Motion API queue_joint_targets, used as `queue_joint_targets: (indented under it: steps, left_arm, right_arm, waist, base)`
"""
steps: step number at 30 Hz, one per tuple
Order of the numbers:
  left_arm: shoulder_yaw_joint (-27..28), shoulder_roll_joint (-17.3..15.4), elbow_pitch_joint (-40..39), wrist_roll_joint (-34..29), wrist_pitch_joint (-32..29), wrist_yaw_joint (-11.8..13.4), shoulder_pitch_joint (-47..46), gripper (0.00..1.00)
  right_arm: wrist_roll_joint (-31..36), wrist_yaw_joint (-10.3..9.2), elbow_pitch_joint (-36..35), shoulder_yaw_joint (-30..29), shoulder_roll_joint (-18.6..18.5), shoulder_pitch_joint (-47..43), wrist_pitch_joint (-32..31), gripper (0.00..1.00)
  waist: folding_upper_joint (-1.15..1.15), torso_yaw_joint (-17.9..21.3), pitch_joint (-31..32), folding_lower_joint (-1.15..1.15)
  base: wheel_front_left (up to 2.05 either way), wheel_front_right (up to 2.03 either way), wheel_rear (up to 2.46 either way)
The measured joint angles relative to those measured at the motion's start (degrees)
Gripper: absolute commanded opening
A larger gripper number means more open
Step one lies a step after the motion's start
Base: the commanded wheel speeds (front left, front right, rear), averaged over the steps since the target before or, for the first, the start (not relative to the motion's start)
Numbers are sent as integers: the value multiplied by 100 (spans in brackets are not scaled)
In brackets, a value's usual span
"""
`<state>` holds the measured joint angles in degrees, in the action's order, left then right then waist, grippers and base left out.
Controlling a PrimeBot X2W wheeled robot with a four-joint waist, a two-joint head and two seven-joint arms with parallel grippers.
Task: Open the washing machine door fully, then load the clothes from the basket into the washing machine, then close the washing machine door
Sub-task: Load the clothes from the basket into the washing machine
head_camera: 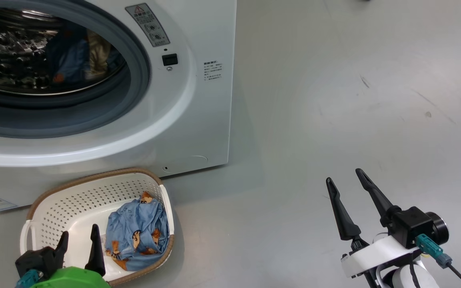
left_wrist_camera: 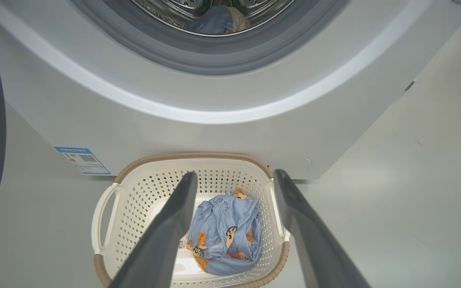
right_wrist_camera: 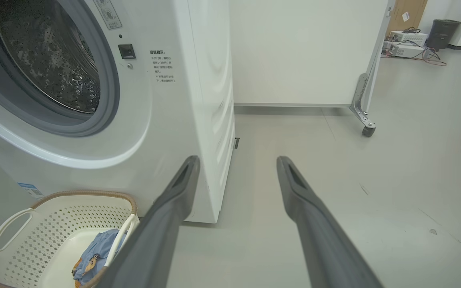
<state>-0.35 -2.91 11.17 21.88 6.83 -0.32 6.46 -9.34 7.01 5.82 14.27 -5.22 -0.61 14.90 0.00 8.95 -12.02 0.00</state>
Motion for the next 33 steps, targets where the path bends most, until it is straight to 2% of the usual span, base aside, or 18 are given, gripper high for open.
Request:
queue_joint_targets:
  steps: [14, 22, 33]
  left_arm:
    - [46, -532, 725, 90, -1138, -13, -1078, 100]
    - [177, -732, 1162, 154, -1516, -13, -1676, 100]
    - [159, -727, 1881, 286, -1900, -53, -2258, 100]
  right_arm:
    - [85, 0, -185, -45, 142, 634, 0, 100]
    - [142, 0, -205, -37, 167, 939, 0, 100]
    - [203, 0, -199, -129, 182, 1082, 0, 100]
  waist:
    - [0, 370, -1150, 0]
    - [0, 487, -1748, 1]
    - [0, 636, -2275, 1]
  base:
    - [0, 0, 0]
    - [0, 0, 0]
    - [0, 0, 0]
